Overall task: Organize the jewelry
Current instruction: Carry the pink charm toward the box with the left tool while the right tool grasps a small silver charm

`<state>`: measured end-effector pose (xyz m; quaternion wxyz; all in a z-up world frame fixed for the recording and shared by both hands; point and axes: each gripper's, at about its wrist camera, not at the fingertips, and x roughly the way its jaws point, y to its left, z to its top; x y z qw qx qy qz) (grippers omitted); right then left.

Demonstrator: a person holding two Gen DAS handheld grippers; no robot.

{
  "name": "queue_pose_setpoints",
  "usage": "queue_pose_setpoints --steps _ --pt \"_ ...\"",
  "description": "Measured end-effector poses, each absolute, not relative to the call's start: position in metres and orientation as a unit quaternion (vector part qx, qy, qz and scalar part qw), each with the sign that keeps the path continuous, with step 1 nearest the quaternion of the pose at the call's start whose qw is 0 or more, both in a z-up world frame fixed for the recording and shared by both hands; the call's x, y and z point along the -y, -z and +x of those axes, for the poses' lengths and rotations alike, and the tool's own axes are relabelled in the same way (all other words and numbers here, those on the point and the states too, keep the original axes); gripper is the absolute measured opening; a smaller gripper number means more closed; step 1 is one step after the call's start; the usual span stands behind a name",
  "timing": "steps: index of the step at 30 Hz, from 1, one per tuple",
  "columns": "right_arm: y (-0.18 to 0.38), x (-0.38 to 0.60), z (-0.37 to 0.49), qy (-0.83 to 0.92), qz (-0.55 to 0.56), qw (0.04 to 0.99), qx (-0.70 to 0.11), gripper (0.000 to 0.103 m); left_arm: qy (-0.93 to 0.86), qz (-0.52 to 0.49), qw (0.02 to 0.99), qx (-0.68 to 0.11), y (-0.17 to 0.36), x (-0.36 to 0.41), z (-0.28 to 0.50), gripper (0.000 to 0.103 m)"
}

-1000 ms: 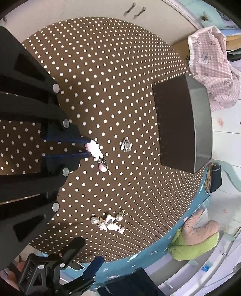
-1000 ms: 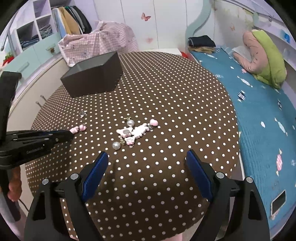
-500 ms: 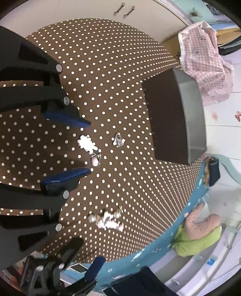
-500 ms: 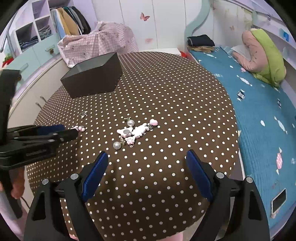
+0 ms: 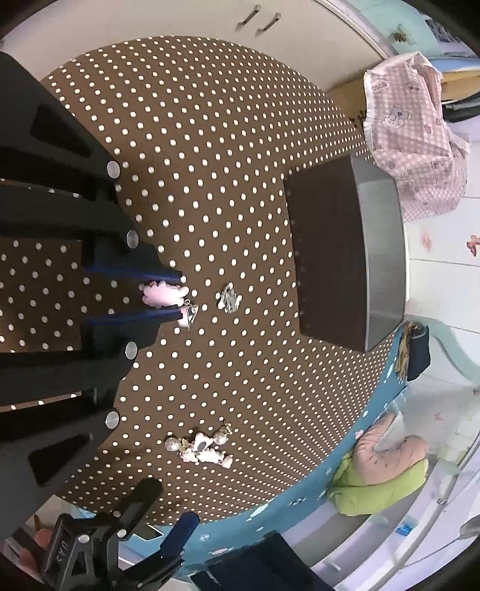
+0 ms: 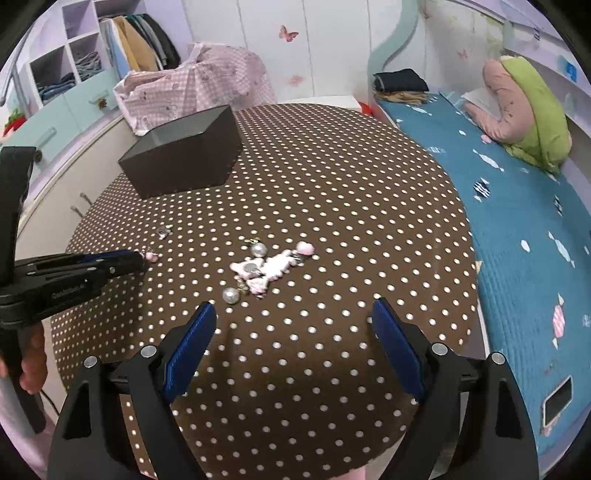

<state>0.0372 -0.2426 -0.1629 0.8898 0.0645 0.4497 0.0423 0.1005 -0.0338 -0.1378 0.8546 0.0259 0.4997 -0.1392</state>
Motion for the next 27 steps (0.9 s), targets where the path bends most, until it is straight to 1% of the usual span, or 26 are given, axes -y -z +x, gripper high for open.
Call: queue_pose_setpoints --steps 10,19,22,23,26,27 --pt "0.147 0.208 0.054 -0.098 0.054 0.896 -0.430 0.083 0.126 -0.005 0.869 -0.478 0.114 0.006 0.094 0.014" --pt "0.143 0.144 0.087 -0.124 -0.017 0.909 -0.398 0.083 0.107 -0.029 0.882 -0.458 0.091 -0.029 0.105 0.014" --pt "0.151 0.127 0.102 -0.126 -0.028 0.904 -0.408 0.082 0.099 -0.039 0.885 -0.453 0.087 -0.041 0.106 0.014" --pt "0.152 0.124 0.106 -0.128 -0.029 0.903 -0.408 0.080 0.095 -0.041 0.887 -0.451 0.086 -0.044 0.108 0.014" --pt "0.162 0.112 0.121 -0.133 -0.033 0.896 -0.423 0.066 0.093 -0.047 0.887 -0.449 0.086 -0.051 0.112 0.014" --pt "0.165 0.109 0.122 -0.136 -0.031 0.893 -0.429 0.057 0.092 -0.049 0.887 -0.449 0.087 -0.053 0.113 0.014"
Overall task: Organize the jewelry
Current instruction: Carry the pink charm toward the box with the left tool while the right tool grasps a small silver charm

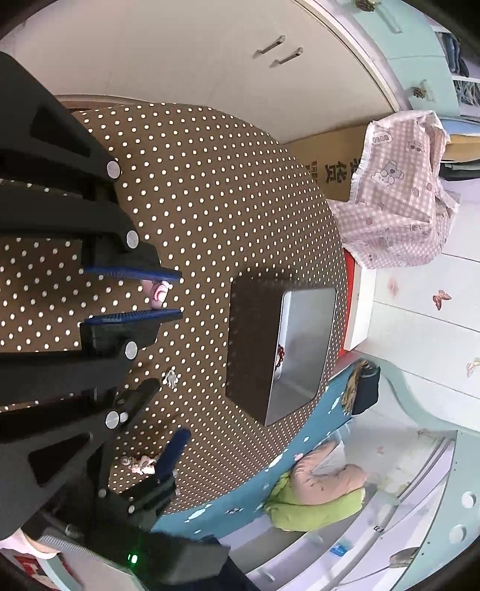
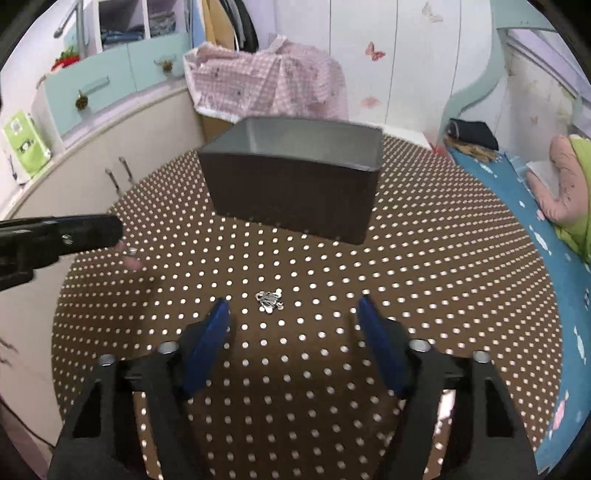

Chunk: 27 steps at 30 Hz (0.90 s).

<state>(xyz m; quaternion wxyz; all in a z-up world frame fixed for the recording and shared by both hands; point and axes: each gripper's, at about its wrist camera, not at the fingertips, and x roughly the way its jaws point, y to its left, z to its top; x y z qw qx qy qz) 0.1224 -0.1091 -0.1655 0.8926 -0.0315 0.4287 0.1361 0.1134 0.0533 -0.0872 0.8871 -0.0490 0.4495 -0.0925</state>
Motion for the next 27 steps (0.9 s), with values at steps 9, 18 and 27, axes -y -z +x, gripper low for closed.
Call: queue_pose_setpoints --steps 9,18,27 --pt "0.170 0.091 0.138 -0.161 -0.050 0.879 -0.446 0.017 0.094 -0.062 0.878 -0.465 0.105 -0.064 0.128 0.014" --pt "0.163 0.097 0.130 -0.152 -0.051 0.881 -0.445 0.017 0.100 -0.062 0.875 -0.470 0.109 -0.061 0.129 0.014" --pt "0.143 0.112 0.118 -0.132 -0.048 0.897 -0.420 0.017 0.110 -0.046 0.875 -0.469 0.105 -0.042 0.127 0.014"
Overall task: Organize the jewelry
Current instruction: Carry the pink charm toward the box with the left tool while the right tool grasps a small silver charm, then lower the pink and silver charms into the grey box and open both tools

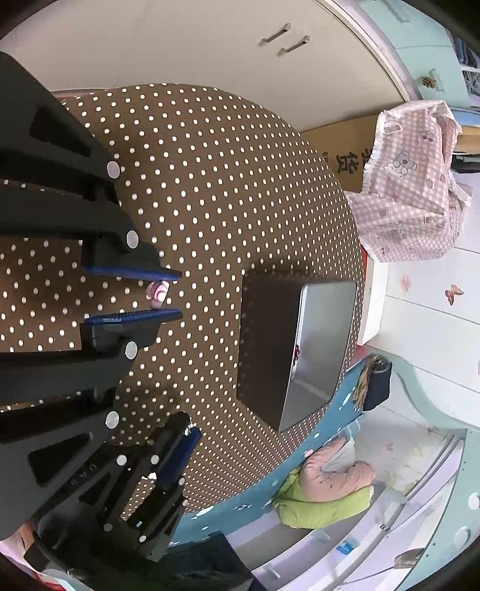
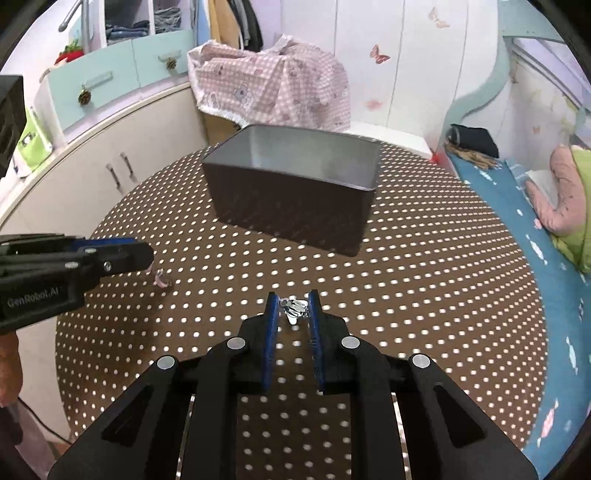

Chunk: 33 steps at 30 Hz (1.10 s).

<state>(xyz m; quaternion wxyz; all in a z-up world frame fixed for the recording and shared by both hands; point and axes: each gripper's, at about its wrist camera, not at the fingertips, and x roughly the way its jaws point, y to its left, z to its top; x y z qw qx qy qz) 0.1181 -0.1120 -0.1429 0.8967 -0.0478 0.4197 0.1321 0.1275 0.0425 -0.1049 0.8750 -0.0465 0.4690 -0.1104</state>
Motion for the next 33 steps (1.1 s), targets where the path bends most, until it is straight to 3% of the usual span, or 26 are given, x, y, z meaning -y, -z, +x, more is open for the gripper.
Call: queue_pose_setpoints --steps 21,33 --pt "0.078 0.143 0.153 -0.114 -0.013 0.930 -0.348 0.017 0.132 -0.010 0.889 -0.439 0.068 -0.010 0.158 0.014" --pt "0.076 0.129 0.210 -0.136 -0.003 0.922 -0.362 0.017 0.133 -0.013 0.899 -0.416 0.040 -0.001 0.214 0.014"
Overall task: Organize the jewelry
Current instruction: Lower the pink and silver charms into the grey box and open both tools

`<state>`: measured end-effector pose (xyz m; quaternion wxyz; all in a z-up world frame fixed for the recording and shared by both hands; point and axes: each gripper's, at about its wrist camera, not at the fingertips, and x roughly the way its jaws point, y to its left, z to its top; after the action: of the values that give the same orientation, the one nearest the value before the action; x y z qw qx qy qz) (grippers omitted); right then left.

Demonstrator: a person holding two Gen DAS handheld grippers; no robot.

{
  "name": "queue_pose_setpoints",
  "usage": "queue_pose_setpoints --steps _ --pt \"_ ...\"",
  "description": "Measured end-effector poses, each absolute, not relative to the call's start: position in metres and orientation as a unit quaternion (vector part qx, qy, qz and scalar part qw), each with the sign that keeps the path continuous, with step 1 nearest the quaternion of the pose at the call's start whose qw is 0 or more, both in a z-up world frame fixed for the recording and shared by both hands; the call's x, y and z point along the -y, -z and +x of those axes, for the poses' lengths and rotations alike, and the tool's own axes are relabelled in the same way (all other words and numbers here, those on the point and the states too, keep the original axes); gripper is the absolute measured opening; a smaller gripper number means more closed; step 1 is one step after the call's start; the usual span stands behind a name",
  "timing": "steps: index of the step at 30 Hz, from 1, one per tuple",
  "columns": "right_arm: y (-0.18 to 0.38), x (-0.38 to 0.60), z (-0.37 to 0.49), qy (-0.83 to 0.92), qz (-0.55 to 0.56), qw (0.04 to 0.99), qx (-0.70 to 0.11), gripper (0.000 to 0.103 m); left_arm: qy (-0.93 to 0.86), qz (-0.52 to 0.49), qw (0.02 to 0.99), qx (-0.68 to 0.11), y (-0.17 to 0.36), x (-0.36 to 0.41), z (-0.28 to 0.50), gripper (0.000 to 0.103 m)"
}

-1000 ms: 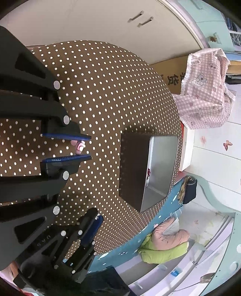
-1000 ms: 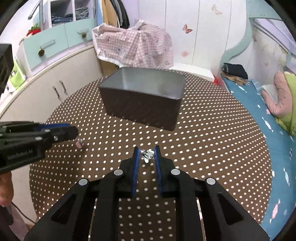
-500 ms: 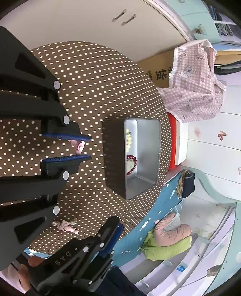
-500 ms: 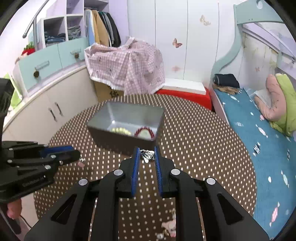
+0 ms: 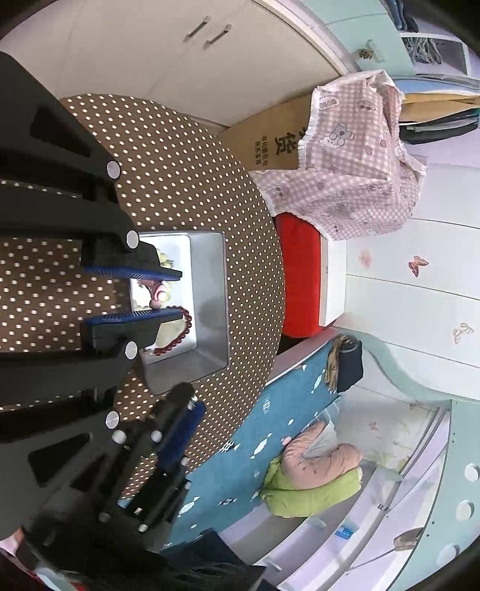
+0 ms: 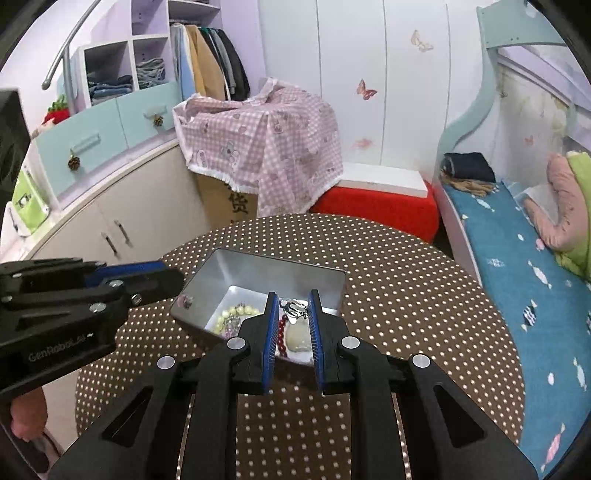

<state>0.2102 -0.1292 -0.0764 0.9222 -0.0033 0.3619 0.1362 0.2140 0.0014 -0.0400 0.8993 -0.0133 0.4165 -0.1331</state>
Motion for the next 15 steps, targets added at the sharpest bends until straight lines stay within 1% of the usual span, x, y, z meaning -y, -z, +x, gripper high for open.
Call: queue_pose_setpoints --steps 6,11,15 --pt "0.094 0.128 0.229 -0.160 0.016 0.907 -0.390 0.017 0.125 -0.026 0.890 -0.437 0.058 -0.005 0.239 0.014" --pt "0.102 0.134 0.237 -0.170 0.035 0.901 -0.397 0.017 0.120 -0.031 0.884 -0.451 0.071 -0.008 0.251 0.014" --pt "0.102 0.132 0.238 -0.170 0.028 0.902 -0.397 0.020 0.118 -0.034 0.878 -0.462 0.077 -0.007 0.257 0.017"
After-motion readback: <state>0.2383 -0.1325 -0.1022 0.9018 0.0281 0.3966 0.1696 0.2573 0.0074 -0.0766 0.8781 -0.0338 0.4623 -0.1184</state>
